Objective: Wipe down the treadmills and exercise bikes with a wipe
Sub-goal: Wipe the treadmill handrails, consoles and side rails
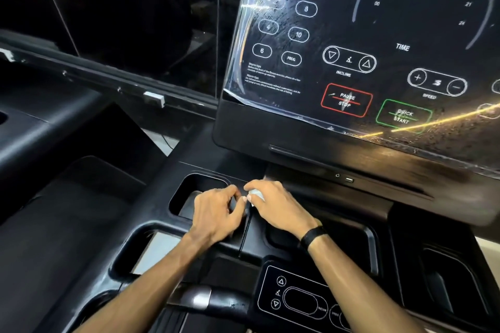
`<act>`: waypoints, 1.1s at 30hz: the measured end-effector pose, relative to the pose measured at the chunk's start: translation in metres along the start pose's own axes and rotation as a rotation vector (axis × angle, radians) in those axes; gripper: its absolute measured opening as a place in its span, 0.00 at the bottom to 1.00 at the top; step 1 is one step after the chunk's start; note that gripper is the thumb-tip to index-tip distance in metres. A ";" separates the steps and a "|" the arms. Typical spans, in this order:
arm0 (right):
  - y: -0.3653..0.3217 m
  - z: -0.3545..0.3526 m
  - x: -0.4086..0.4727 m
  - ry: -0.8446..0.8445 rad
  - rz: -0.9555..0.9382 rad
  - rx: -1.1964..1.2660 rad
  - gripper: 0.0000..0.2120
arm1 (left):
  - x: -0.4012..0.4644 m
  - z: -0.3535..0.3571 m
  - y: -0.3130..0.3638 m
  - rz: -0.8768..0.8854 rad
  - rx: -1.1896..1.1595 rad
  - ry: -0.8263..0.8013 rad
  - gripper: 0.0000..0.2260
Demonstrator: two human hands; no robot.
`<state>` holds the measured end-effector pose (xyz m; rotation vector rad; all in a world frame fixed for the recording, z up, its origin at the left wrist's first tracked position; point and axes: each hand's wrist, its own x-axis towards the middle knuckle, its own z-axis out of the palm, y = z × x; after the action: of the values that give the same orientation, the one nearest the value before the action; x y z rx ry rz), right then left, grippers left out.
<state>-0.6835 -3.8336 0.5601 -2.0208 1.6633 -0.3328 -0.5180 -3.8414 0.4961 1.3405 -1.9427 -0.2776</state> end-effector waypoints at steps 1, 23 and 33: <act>-0.001 0.001 0.000 0.000 0.000 0.005 0.16 | -0.001 0.000 -0.001 0.002 -0.006 -0.006 0.12; -0.134 0.091 0.068 0.110 -0.687 -0.148 0.21 | -0.056 -0.105 -0.082 -0.517 -0.062 0.518 0.19; -0.178 0.193 0.058 -0.286 -0.681 -0.654 0.43 | -0.121 -0.151 -0.125 -0.828 -0.041 0.692 0.18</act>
<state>-0.4263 -3.8236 0.4824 -2.9214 0.9239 0.3219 -0.3054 -3.7550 0.4777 1.8471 -0.7591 -0.1965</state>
